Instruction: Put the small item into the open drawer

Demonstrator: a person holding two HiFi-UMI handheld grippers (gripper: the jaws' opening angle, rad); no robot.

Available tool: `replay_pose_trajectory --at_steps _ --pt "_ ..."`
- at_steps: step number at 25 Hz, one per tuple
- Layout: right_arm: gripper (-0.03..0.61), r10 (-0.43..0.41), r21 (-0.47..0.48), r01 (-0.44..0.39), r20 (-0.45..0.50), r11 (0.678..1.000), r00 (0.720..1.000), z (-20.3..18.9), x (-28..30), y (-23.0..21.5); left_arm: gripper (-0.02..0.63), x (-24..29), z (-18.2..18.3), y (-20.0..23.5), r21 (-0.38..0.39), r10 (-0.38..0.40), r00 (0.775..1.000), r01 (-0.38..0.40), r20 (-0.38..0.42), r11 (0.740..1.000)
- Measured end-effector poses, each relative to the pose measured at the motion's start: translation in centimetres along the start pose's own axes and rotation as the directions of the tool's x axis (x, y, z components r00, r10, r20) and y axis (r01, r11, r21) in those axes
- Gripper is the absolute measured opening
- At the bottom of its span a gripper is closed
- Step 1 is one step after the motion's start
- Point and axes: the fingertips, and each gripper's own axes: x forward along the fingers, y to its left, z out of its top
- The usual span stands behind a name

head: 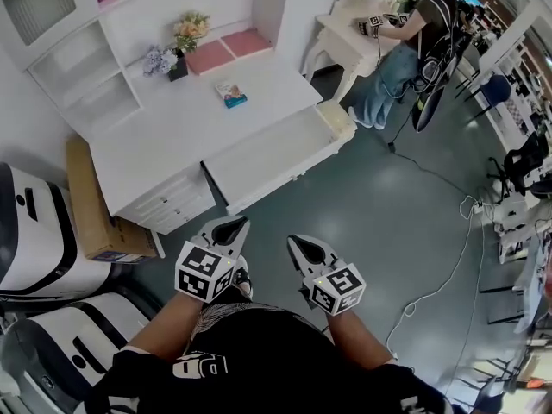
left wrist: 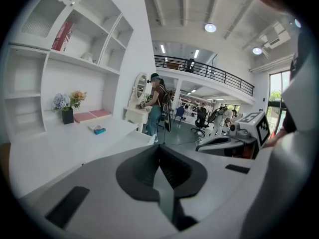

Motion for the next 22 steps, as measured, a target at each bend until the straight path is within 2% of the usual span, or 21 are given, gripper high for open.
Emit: replay_pose_trajectory --at_steps 6,13,17,22 --pt "0.008 0.01 -0.038 -0.011 -0.017 0.999 1.0 3.2 6.0 -1.5 0.014 1.4 2.8 5.8 0.001 0.004 1.0 -0.004 0.016 1.0" --pt "0.008 0.011 -0.074 -0.013 -0.023 0.997 1.0 6.6 12.1 -3.1 0.014 3.0 5.1 13.0 0.024 0.045 0.998 -0.046 0.05 0.999" --pt "0.008 0.017 -0.073 -0.02 -0.045 0.997 0.999 6.8 13.8 -3.3 0.014 3.1 5.7 14.7 0.003 0.049 0.996 -0.05 0.072 0.999" --pt "0.008 0.031 -0.077 -0.035 -0.057 0.996 0.998 7.4 15.9 -3.5 0.014 2.9 4.9 16.5 -0.008 0.074 0.995 -0.074 0.061 0.997"
